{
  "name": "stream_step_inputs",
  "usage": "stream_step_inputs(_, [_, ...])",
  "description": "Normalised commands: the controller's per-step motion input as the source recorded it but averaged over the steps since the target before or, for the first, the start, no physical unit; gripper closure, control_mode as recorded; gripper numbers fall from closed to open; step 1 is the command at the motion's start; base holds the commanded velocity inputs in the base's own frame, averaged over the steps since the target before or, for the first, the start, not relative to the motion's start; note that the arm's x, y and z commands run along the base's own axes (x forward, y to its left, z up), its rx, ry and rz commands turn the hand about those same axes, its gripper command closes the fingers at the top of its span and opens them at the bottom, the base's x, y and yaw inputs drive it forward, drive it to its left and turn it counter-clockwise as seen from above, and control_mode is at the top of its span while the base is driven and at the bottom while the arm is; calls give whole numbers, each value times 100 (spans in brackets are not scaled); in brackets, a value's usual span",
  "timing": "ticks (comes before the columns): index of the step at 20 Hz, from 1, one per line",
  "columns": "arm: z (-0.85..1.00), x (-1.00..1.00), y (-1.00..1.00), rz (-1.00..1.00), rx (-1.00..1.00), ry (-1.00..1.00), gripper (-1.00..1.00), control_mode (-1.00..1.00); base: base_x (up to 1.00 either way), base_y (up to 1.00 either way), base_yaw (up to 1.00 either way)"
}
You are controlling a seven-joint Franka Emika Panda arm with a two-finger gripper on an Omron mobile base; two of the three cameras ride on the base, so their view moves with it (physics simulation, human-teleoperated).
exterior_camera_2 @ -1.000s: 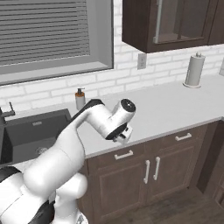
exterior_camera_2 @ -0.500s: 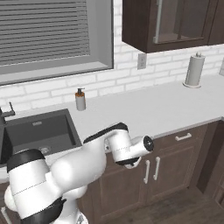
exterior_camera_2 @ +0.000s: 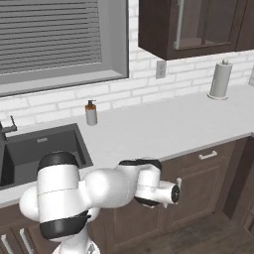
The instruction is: Take a straw from the drawer in front and place it inside the glass cup on the dining counter.
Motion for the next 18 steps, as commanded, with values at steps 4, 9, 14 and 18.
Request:
stream_step_inputs(4, [-26,22,0,-2,0,0,-100,-100,0,0,0])
stream_step_inputs(9, [-20,17,-19,0,8,0,-100,-100,0,0,0])
stream_step_inputs(14, [-35,17,-20,-6,12,0,-100,-100,0,0,0])
stream_step_inputs(18, [-38,23,-3,-12,15,0,-100,-100,0,0,0])
